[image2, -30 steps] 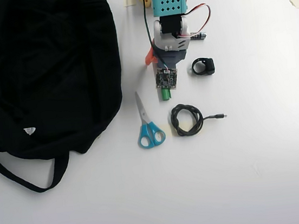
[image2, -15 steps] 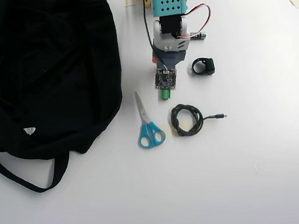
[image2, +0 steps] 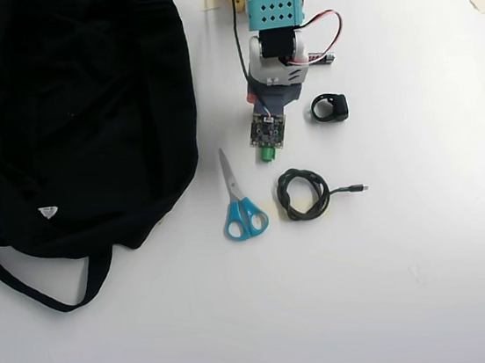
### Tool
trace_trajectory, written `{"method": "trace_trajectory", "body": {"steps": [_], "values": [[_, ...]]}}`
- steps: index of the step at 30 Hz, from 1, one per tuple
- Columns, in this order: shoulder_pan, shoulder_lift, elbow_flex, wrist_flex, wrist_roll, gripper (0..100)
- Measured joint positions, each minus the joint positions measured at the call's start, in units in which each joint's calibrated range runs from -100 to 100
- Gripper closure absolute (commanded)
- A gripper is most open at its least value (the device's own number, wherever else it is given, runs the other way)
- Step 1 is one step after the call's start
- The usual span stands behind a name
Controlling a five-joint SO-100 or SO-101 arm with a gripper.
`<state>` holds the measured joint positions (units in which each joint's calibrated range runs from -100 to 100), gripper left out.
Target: Put the green marker into the black bag
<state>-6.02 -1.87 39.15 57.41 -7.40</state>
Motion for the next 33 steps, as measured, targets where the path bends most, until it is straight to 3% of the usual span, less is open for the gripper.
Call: {"method": "trace_trajectory", "body": {"steps": [19,33], "values": [[-2.1,-0.3,-22.1,22.2,0.9,98],[-1.7,-15.1,-27.8,31.4,0.9,98]]}}
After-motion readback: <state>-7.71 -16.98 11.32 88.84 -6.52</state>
